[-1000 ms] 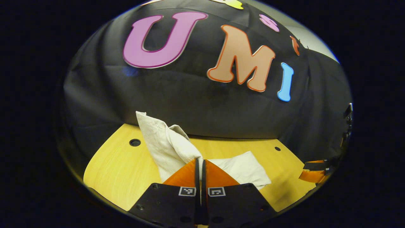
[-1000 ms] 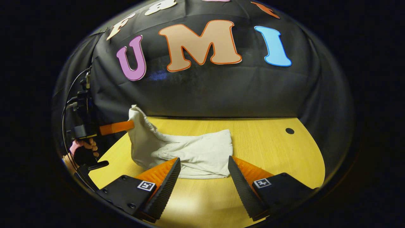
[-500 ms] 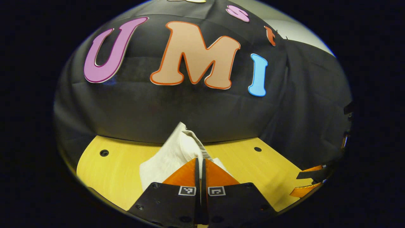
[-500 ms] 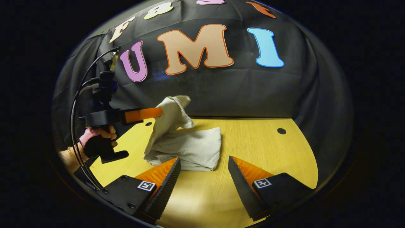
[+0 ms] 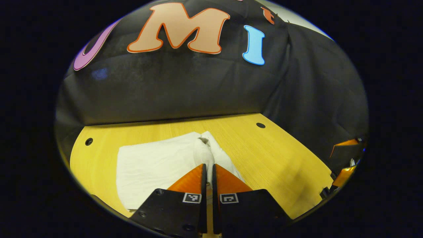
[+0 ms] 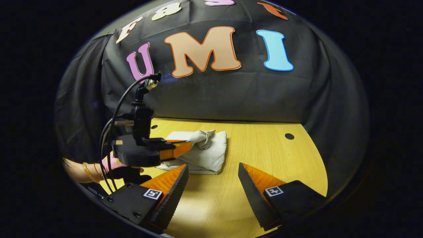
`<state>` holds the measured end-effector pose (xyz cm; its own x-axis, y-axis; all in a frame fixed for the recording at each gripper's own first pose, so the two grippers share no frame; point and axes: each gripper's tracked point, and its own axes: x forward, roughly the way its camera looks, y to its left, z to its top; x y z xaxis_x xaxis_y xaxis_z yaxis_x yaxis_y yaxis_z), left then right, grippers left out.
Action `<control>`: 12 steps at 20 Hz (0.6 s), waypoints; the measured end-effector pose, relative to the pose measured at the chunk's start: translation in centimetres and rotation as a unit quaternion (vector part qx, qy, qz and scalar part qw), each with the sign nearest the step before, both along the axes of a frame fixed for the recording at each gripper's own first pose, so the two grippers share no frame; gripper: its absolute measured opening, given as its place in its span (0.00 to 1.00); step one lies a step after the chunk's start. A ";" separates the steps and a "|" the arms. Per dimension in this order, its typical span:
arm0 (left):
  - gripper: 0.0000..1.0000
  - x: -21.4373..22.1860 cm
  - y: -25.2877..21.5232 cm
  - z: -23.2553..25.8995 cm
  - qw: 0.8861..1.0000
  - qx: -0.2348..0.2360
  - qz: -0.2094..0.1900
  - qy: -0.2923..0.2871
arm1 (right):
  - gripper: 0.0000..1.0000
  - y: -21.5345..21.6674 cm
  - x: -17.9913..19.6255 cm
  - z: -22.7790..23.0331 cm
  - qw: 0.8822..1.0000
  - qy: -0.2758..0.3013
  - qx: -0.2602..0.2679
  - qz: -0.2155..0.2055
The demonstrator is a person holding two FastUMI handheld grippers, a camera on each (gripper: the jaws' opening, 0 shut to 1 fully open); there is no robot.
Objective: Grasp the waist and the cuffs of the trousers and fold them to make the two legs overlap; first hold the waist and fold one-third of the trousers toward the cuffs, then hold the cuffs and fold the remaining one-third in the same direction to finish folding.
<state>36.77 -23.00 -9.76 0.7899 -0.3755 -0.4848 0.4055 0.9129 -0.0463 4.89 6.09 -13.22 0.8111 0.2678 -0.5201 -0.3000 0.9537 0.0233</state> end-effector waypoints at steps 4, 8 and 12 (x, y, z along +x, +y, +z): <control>0.34 -2.3 -1.2 -0.5 0.999 -0.031 -0.027 0.026 | 0.92 0.3 -0.5 0.3 1.000 -0.002 0.004 0.002; 0.98 -3.8 1.9 2.3 1.000 -0.019 -0.010 0.002 | 0.92 1.4 -1.2 0.8 1.000 -0.005 0.012 0.012; 0.95 -5.8 6.6 6.7 0.999 0.003 0.013 -0.047 | 0.92 3.2 -1.6 1.6 0.999 -0.014 0.027 0.026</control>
<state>30.99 -16.38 -3.02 0.8411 -0.3511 -0.4114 0.3839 0.9234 -0.0033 3.27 9.25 -11.65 0.8096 0.3370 -0.4806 -0.3499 0.9345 0.0660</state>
